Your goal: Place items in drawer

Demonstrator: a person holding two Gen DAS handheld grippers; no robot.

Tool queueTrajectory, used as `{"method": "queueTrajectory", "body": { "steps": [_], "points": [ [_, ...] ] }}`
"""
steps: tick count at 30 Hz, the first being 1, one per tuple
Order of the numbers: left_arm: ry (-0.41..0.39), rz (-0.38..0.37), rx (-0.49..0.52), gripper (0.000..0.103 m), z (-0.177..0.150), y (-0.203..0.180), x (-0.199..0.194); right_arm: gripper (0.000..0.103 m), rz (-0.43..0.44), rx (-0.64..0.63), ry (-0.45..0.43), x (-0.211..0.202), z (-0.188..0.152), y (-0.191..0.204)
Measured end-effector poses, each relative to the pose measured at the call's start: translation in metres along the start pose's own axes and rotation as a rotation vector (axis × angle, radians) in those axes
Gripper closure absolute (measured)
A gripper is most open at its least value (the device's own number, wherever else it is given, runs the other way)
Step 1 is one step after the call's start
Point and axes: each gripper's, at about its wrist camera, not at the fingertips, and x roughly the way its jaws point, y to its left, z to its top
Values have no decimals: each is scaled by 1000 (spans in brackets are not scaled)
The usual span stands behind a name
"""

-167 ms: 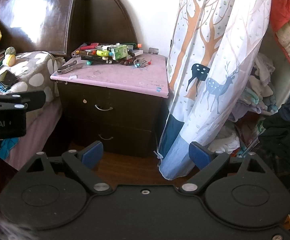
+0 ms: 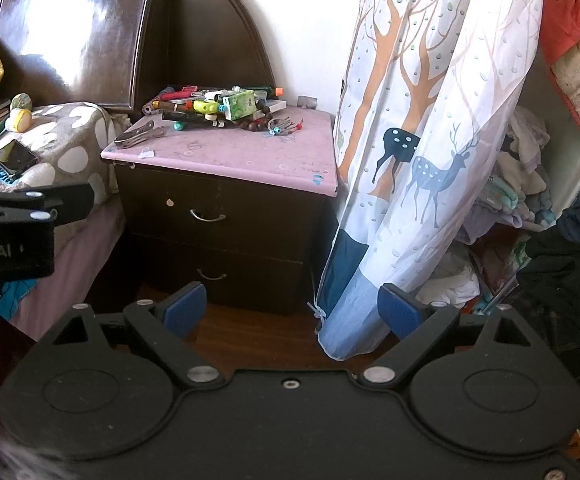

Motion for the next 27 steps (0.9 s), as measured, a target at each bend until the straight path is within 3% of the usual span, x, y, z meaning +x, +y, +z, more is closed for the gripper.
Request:
{"method": "queueTrajectory", "body": {
  "steps": [27],
  "points": [
    [26,-24,-31,3,-6,7,5,9,-7,-12,7,3,1,1]
  ]
}}
